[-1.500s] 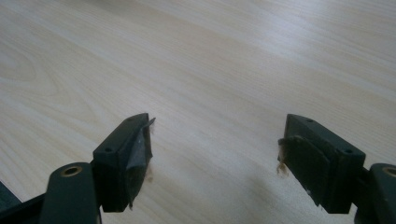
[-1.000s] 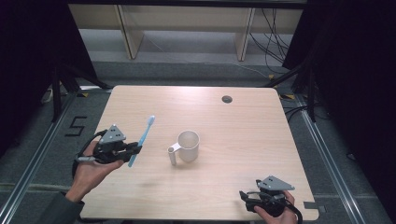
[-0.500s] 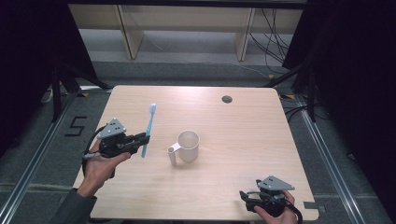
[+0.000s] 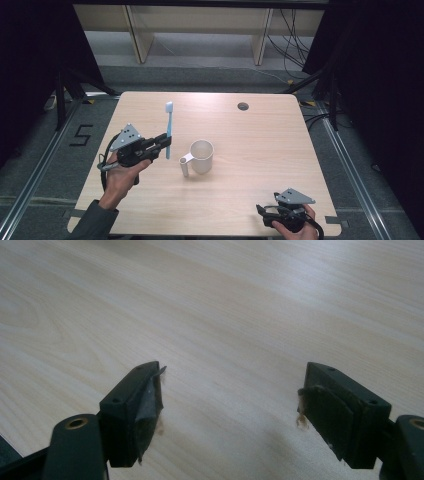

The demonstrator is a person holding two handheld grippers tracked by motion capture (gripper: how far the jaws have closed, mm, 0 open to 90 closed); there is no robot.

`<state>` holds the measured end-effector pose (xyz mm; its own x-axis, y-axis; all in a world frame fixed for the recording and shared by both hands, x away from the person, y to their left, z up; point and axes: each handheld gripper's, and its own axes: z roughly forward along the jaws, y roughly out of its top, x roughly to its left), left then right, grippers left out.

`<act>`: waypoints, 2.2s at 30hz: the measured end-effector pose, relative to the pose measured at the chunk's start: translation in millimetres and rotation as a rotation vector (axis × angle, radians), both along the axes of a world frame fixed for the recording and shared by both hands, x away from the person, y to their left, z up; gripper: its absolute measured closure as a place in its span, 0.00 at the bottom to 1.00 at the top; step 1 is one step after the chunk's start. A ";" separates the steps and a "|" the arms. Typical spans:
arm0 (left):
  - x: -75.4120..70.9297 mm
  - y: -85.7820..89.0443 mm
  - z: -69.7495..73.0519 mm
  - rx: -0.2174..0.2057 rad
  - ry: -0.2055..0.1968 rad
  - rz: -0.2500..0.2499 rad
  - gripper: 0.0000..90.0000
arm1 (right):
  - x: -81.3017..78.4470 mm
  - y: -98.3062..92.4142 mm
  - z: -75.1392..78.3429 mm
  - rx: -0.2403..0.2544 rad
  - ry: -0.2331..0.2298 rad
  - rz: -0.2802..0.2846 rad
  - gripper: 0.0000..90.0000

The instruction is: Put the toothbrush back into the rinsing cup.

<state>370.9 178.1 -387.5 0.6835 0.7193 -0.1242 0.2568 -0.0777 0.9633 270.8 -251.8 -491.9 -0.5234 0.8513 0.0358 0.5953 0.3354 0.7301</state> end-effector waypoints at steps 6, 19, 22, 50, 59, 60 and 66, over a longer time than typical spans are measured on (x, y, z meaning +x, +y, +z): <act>1.1 -8.8 -4.1 -0.016 -0.023 -0.004 0.87 | 1.3 -1.4 -0.3 -0.023 -0.025 0.022 0.28; -2.8 -24.9 -13.4 -0.078 -0.131 0.003 0.87 | 1.0 -1.5 0.4 -0.025 -0.029 0.021 0.28; -3.7 -25.6 -17.8 -0.086 -0.136 0.010 0.87 | 1.1 -1.0 -0.3 -0.023 -0.025 0.025 0.28; -6.5 -23.6 -49.5 -0.096 -0.159 -0.006 0.87 | 1.1 -0.4 0.2 -0.019 -0.016 0.020 0.28; -3.9 -27.5 -52.9 -0.079 -0.164 -0.014 0.87 | 0.5 0.4 0.0 -0.008 -0.005 0.015 0.28; -3.6 -27.4 -53.3 -0.080 -0.163 -0.014 0.87 | -0.1 1.0 0.2 -0.002 0.002 0.008 0.28; -3.6 -27.7 -58.6 -0.083 -0.170 -0.007 0.87 | 1.1 -0.6 -0.2 -0.027 -0.022 0.032 0.28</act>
